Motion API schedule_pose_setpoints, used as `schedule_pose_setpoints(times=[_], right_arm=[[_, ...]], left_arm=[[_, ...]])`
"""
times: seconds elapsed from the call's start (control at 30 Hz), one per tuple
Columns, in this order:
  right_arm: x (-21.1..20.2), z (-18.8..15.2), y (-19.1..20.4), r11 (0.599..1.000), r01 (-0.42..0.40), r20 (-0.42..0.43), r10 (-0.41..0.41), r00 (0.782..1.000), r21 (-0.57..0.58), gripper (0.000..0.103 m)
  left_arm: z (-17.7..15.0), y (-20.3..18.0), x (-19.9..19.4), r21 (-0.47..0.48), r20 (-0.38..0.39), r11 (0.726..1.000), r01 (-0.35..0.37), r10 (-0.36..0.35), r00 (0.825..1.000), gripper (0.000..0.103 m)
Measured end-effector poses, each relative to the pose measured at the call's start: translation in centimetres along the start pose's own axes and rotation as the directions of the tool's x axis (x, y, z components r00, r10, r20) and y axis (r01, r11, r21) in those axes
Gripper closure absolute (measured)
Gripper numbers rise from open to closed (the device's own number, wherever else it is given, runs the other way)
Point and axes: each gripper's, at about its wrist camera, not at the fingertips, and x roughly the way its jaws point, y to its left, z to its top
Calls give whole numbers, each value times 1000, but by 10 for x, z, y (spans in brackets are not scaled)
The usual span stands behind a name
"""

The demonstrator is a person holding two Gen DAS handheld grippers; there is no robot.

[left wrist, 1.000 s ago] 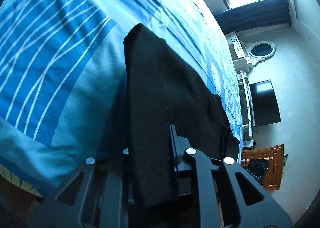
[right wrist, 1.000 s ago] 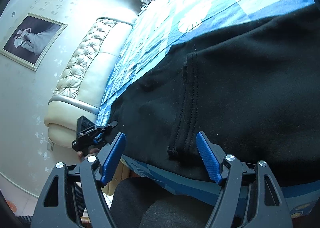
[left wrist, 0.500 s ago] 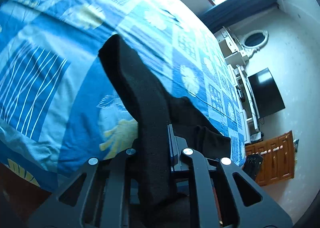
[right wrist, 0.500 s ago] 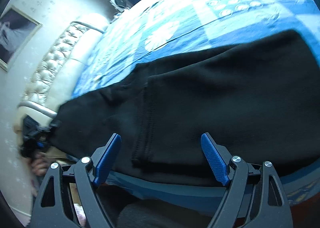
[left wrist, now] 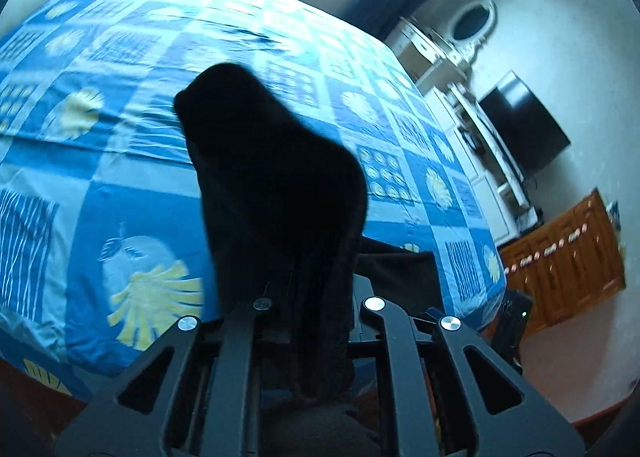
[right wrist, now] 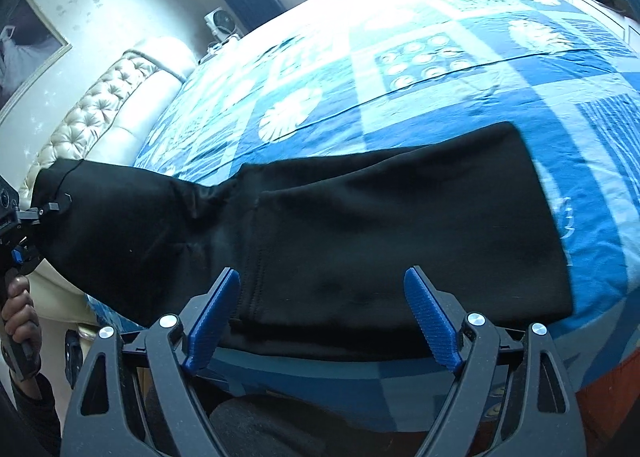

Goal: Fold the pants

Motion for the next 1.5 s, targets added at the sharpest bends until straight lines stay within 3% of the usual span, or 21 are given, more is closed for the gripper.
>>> schedule_pose_setpoints(times=[0.33,0.63,0.97,1.5], right_arm=[[-34,-3,-35,999,-15,47,13,999,52,19],[-51,-11,-83,988,-35,82,23,996,151,19],[-55,-24,-124,970,-44,91,23,996,241,19],[-58,-41,-152,950,-69,97,42,994,306,19]], left_arm=[[-21,-93,70,142,-61,987,-80,89,994,91],[-62,-162,141,306,-76,932,-196,230,970,91],[-90,-188,195,372,-76,880,-294,345,936,91],[-113,-206,228,425,-18,808,-409,459,888,91]])
